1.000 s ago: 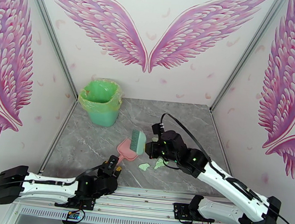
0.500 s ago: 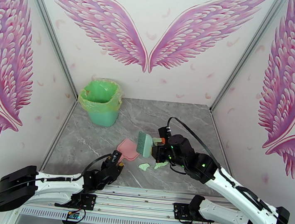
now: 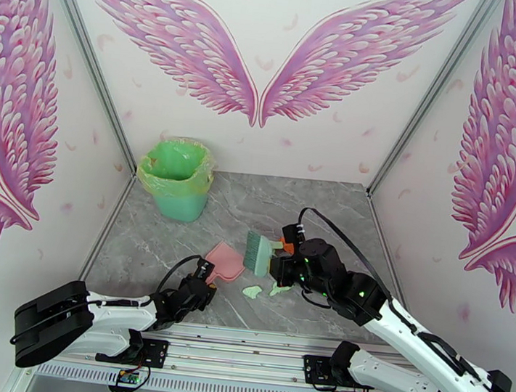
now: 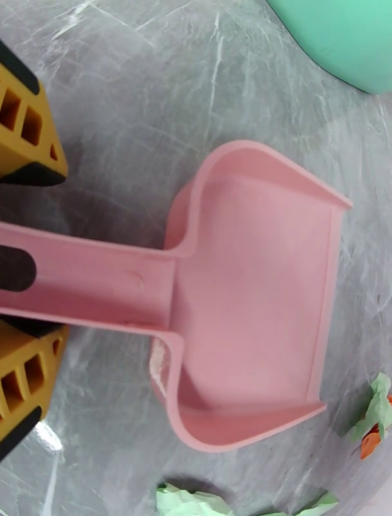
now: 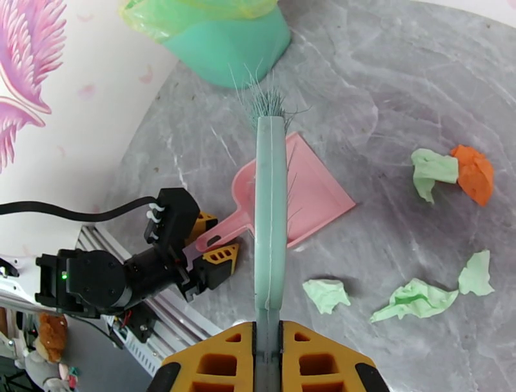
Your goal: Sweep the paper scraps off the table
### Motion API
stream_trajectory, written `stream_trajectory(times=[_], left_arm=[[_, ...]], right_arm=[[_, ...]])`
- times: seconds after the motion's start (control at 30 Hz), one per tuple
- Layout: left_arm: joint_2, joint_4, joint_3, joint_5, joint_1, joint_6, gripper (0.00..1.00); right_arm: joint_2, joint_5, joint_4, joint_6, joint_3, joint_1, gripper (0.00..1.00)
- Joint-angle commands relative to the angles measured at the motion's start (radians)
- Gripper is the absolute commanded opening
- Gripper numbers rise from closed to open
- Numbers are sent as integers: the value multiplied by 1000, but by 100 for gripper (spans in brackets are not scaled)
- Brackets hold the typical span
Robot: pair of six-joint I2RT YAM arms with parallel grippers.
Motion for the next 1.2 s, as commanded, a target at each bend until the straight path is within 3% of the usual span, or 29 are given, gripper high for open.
stream_trajectory(times=[0.0,0.2,0.63,1.0,1.1,1.17], left_arm=[[-7,52,19,39,15,41,57],[-6,103,0,112,79,66,51],[39,154,-3,130,95,81,42],[42,162,-4,160,95,92,21],[37,152,-1,178,95,94,12],[26,134,3,193,95,92,0]], right_arm=[[-13,18,-8,-19,-19,-9,0],[-13,13,-6,-13,-23,-17,0],[-6,5,-20,-15,-13,-24,0],[-7,1,-14,-5,-23,-23,0],[-10,1,-16,-4,-23,-24,0],[-13,6,-22,-4,-23,-25,0]])
